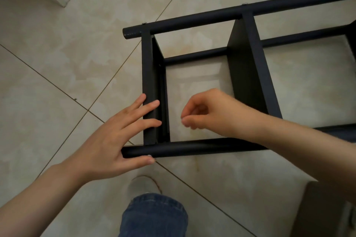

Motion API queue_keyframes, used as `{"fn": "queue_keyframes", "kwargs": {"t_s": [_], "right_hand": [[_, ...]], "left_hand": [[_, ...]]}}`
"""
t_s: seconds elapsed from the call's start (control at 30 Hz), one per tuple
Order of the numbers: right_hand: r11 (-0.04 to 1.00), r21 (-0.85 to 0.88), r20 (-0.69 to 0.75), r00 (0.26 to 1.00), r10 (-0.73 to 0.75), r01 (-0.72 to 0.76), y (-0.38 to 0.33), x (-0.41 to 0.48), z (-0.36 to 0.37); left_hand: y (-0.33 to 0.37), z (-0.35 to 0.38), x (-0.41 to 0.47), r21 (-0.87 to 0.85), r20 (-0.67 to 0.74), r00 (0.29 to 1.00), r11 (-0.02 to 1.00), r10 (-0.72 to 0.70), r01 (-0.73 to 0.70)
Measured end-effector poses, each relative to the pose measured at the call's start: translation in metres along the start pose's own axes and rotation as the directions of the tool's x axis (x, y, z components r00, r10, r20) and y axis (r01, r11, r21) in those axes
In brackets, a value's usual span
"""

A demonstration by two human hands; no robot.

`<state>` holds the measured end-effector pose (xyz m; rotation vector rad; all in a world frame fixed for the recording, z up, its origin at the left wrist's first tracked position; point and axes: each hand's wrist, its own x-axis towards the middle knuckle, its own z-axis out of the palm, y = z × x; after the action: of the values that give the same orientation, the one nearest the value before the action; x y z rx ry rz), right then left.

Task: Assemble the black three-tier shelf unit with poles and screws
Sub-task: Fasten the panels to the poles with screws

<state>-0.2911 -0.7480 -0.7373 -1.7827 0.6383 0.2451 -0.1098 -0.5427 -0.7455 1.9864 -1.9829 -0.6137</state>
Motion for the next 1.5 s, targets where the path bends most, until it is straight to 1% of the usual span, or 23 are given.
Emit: {"fn": "queue_keyframes", "kwargs": {"t_s": [0.1, 0.17, 0.23, 0.33, 0.47, 0.6, 0.87, 1.1, 1.33, 1.5], "right_hand": [[0.984, 0.082, 0.195, 0.971, 0.141, -0.159, -0.01, 0.026, 0.008], [0.952, 0.121, 0.295, 0.926, 0.236, -0.282, -0.013, 0.04, 0.012], [0.906, 0.178, 0.391, 0.872, 0.293, -0.384, -0.014, 0.051, 0.019], [0.866, 0.226, 0.494, 0.819, 0.293, -0.446, -0.008, 0.059, 0.03], [0.876, 0.227, 0.589, 0.777, 0.223, -0.424, -0.001, 0.063, 0.036], [0.889, 0.194, 0.593, 0.772, 0.23, -0.415, 0.002, 0.065, 0.039], [0.883, 0.237, 0.567, 0.795, 0.214, -0.406, 0.005, 0.068, 0.04], [0.898, 0.204, 0.599, 0.775, 0.2, -0.39, 0.005, 0.068, 0.041], [0.907, 0.183, 0.603, 0.772, 0.201, -0.379, 0.005, 0.068, 0.042], [0.904, 0.197, 0.61, 0.769, 0.19, -0.38, 0.005, 0.068, 0.042]], "left_hand": [[0.001, 0.006, -0.005, -0.023, -0.011, 1.0, 1.0, -0.012, 0.011], [0.0, 0.008, -0.006, -0.049, -0.026, 0.999, 0.999, -0.021, 0.019], [0.001, 0.01, -0.006, -0.078, -0.035, 0.999, 0.997, -0.026, 0.024], [0.002, 0.013, -0.006, -0.143, -0.036, 0.998, 0.989, -0.042, 0.036], [0.0, 0.013, -0.006, -0.164, -0.039, 0.998, 0.986, -0.048, 0.041], [0.0, 0.013, -0.007, -0.168, -0.031, 0.996, 0.983, -0.079, 0.072], [-0.003, 0.016, -0.007, -0.016, 0.012, 1.0, 1.0, -0.026, 0.027], [-0.005, 0.018, -0.007, -0.028, 0.0, 1.0, 1.0, -0.014, 0.014], [-0.007, 0.021, -0.006, -0.042, -0.013, 1.0, 0.999, -0.007, 0.006], [-0.007, 0.022, -0.006, -0.051, -0.024, 1.0, 0.999, -0.004, 0.003]]}}
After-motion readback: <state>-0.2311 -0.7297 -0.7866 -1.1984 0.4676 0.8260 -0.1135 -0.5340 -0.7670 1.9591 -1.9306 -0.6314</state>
